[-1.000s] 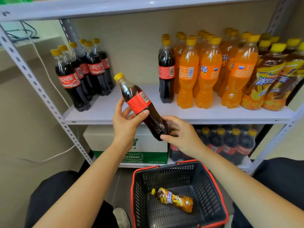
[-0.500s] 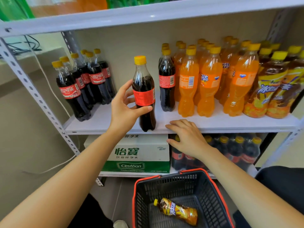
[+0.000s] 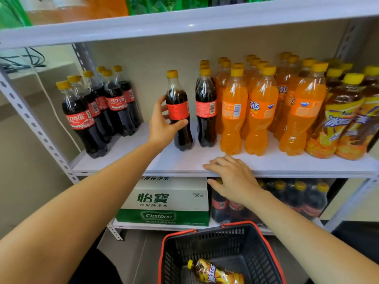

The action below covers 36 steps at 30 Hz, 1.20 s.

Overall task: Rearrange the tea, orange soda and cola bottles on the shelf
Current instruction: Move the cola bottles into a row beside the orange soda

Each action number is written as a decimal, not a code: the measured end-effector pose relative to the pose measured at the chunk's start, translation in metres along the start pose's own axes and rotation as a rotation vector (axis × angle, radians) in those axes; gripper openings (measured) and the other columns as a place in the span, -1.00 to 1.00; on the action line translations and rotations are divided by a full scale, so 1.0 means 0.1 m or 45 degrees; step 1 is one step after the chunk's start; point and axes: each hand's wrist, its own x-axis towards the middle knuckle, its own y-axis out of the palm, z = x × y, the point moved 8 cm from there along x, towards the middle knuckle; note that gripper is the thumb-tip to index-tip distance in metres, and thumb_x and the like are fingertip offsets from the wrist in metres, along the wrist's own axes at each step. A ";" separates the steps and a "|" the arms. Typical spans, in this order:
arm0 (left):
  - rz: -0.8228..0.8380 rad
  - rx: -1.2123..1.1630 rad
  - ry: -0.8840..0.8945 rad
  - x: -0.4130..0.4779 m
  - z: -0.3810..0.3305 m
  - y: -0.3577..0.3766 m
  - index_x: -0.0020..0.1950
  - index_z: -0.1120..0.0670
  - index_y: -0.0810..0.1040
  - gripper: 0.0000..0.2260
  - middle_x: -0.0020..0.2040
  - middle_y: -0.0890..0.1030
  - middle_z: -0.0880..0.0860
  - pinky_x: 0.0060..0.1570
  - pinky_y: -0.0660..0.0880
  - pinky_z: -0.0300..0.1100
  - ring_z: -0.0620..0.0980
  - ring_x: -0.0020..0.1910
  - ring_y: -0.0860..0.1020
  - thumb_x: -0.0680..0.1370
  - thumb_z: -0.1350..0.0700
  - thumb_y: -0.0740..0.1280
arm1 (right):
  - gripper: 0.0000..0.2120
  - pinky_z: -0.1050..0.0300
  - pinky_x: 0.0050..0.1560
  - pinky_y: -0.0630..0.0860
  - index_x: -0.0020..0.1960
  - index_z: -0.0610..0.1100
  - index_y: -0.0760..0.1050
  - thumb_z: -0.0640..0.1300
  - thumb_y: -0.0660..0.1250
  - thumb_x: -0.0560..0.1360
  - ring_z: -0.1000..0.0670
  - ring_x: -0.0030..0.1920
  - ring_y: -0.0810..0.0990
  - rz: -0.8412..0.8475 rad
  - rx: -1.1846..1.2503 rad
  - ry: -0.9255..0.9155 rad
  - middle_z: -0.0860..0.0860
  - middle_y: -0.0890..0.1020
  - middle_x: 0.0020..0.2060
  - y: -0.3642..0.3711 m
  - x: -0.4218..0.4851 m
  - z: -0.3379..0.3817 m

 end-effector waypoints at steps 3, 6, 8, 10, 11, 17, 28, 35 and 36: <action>0.018 0.026 -0.016 0.18 0.13 0.04 0.57 0.01 0.19 -0.19 0.24 0.48 -0.08 -0.12 0.50 -0.51 -0.21 0.08 0.55 0.45 0.21 0.58 | -0.57 0.05 0.22 0.41 0.47 0.04 0.45 0.08 0.30 0.62 -0.02 0.31 0.42 0.011 0.020 0.008 0.07 0.54 0.29 -0.02 0.09 0.01; 0.079 0.079 -0.049 0.30 0.32 0.08 0.57 0.03 0.23 -0.24 0.32 0.48 -0.02 -0.02 0.50 -0.39 -0.15 0.10 0.55 0.48 0.14 0.57 | -0.52 0.00 0.37 0.31 0.56 0.09 0.33 0.10 0.21 0.67 -0.07 0.45 0.33 0.045 -0.005 -0.014 0.03 0.39 0.51 0.05 0.15 0.05; 0.166 0.081 -0.089 0.29 0.51 0.12 0.58 0.01 0.25 -0.26 0.31 0.50 0.00 -0.07 0.52 -0.37 -0.19 0.06 0.57 0.50 0.16 0.55 | -0.52 -0.03 0.48 0.18 0.58 0.12 0.28 0.13 0.16 0.68 -0.10 0.53 0.24 0.070 -0.022 -0.027 0.02 0.27 0.59 0.12 0.17 0.08; 0.213 0.055 -0.135 0.26 0.70 0.17 0.58 0.00 0.27 -0.27 0.24 0.53 0.02 -0.14 0.59 -0.34 -0.23 -0.01 0.61 0.50 0.20 0.54 | -0.51 -0.07 0.54 0.11 0.60 0.13 0.24 0.15 0.13 0.69 -0.12 0.56 0.19 0.067 -0.017 0.003 0.02 0.25 0.60 0.18 0.18 0.11; 0.222 0.043 -0.157 0.26 0.77 0.18 0.57 0.02 0.29 -0.29 0.22 0.54 0.01 -0.18 0.60 -0.33 -0.25 -0.06 0.64 0.50 0.19 0.54 | -0.51 -0.10 0.56 0.09 0.60 0.13 0.23 0.15 0.13 0.68 -0.14 0.57 0.18 0.065 -0.019 0.019 0.02 0.26 0.60 0.21 0.19 0.12; 0.322 0.126 -0.091 0.44 0.79 0.30 0.49 0.16 0.45 -0.44 0.21 0.59 0.07 -0.19 0.54 -0.42 -0.10 -0.04 0.62 0.52 0.18 0.53 | -0.49 -0.09 0.57 0.10 0.59 0.14 0.25 0.17 0.17 0.67 -0.14 0.57 0.20 0.097 -0.017 0.043 0.00 0.30 0.58 0.25 0.32 0.11; 0.188 0.219 -0.011 0.73 1.07 0.40 0.38 0.15 0.38 -0.43 0.21 0.51 -0.02 0.08 0.44 -0.22 -0.04 0.12 0.53 0.48 0.13 0.56 | -0.50 -0.08 0.57 0.07 0.57 0.19 0.28 0.20 0.15 0.64 -0.10 0.58 0.18 0.101 0.004 0.084 0.05 0.32 0.57 0.31 0.33 0.11; 0.156 0.197 -0.073 1.02 1.22 0.62 0.37 0.17 0.36 -0.44 0.21 0.53 0.05 0.05 0.46 -0.20 -0.02 0.08 0.53 0.48 0.14 0.56 | -0.47 -0.06 0.57 -0.03 0.60 0.24 0.17 0.21 0.06 0.64 -0.08 0.60 0.11 0.088 -0.088 0.057 0.08 0.23 0.61 0.32 0.34 0.13; 0.151 0.194 -0.079 1.05 1.23 0.65 0.36 0.17 0.37 -0.44 0.18 0.53 0.03 0.03 0.45 -0.21 -0.02 0.06 0.53 0.47 0.14 0.57 | -0.47 -0.05 0.57 -0.04 0.60 0.25 0.16 0.22 0.06 0.64 -0.08 0.60 0.10 0.089 -0.089 0.060 0.09 0.22 0.61 0.33 0.34 0.13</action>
